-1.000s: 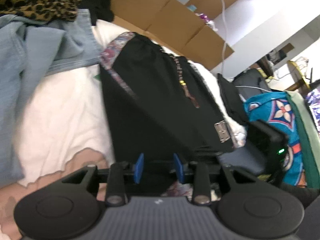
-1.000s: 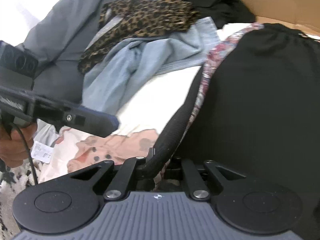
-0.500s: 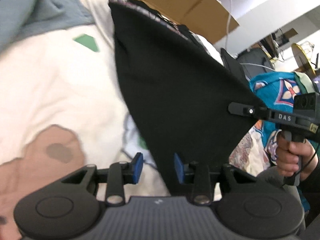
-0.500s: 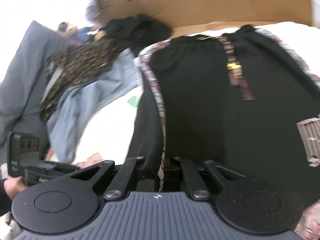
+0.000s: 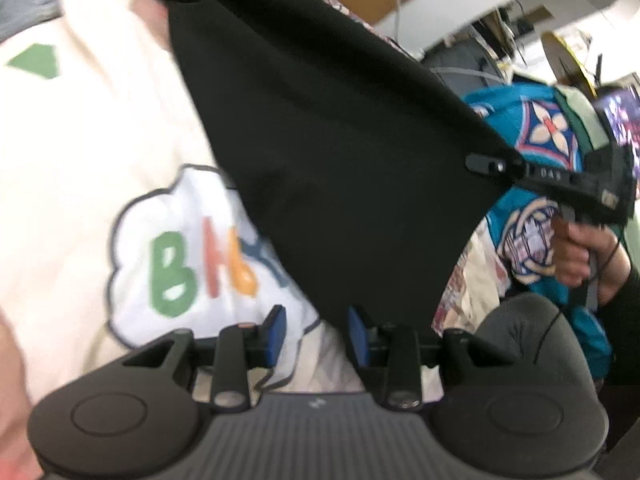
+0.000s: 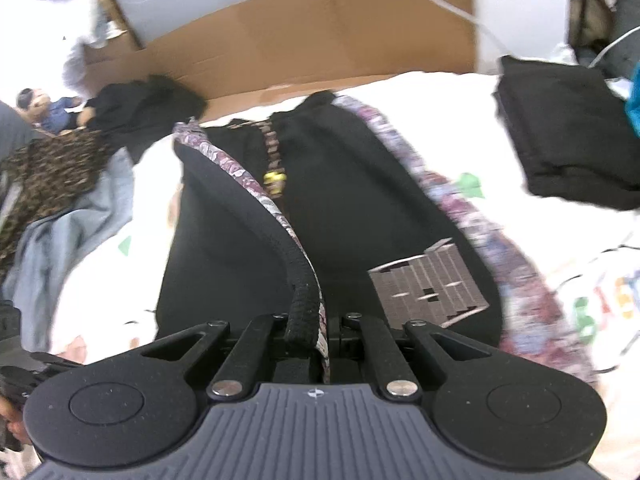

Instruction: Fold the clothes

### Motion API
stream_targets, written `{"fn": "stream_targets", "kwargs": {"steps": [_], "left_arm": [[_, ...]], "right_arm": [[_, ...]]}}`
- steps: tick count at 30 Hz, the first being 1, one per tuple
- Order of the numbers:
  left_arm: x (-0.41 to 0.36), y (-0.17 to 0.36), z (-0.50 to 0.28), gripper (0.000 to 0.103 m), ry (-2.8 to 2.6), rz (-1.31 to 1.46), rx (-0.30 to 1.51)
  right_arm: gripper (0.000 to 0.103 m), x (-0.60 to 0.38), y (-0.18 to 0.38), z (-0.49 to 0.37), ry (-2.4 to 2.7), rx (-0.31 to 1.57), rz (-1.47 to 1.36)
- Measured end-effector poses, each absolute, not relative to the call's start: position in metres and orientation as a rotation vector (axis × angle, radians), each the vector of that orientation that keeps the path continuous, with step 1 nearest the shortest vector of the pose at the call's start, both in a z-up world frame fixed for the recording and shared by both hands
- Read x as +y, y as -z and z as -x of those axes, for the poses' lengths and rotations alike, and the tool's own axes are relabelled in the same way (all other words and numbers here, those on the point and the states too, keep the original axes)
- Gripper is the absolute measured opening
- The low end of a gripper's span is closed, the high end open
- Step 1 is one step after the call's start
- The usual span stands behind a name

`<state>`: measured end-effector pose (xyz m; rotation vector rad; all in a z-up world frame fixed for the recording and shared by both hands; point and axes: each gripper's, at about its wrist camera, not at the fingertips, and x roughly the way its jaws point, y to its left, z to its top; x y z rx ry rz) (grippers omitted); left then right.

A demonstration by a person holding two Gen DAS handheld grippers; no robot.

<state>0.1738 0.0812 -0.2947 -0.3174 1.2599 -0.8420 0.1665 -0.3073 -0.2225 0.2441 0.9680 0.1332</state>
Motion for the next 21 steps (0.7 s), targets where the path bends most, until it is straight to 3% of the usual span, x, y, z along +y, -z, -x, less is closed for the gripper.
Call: {"fn": "stream_targets", "kwargs": {"steps": [19, 21], "left_arm": [[-0.018, 0.312, -0.158, 0.038, 1.132, 0.084, 1.401], [-0.020, 0.308, -0.159, 0.049, 1.173, 0.121, 1.390]], "right_arm": [[0.002, -0.402, 0.249, -0.161, 0.113, 1.022, -0.225], [0.002, -0.409, 0.255, -0.159, 0.133, 1.040, -0.234]]}}
